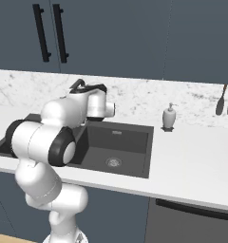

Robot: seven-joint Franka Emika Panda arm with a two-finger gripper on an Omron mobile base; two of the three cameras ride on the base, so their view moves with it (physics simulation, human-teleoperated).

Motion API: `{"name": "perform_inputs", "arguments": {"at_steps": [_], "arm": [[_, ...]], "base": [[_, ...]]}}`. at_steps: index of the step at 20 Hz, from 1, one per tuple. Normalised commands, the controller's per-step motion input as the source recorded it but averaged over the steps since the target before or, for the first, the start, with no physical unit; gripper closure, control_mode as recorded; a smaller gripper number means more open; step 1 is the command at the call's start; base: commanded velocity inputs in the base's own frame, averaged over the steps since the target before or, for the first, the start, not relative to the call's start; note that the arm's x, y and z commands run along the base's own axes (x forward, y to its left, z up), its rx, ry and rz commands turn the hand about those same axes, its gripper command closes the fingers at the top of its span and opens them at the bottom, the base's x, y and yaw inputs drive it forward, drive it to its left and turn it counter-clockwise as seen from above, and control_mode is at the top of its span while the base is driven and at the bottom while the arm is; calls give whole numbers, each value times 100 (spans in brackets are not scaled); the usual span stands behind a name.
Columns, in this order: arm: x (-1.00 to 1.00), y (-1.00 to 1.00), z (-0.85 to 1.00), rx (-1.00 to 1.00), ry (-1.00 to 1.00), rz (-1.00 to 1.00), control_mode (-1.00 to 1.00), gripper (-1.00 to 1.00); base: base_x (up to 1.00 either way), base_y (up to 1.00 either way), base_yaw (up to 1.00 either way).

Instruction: Put the colander in the sink, put the peach, peach, apple in the colander, and turn on the sink faucet and pour water over the colander.

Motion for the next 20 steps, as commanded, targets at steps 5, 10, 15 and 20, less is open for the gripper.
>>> {"name": "perform_inputs", "arguments": {"at_steps": [5, 10, 15, 20], "arm": [[21, 3, 0, 0, -1, 0, -100, -100], [30, 0, -9, 0, 0, 0, -100, -100], [29, -1, -23, 0, 0, 0, -100, -100], [20, -1, -27, -1, 0, 0, -100, -100]], "base": [[0, 0, 0], [0, 0, 0], [0, 0, 0], [0, 0, 0]]}}
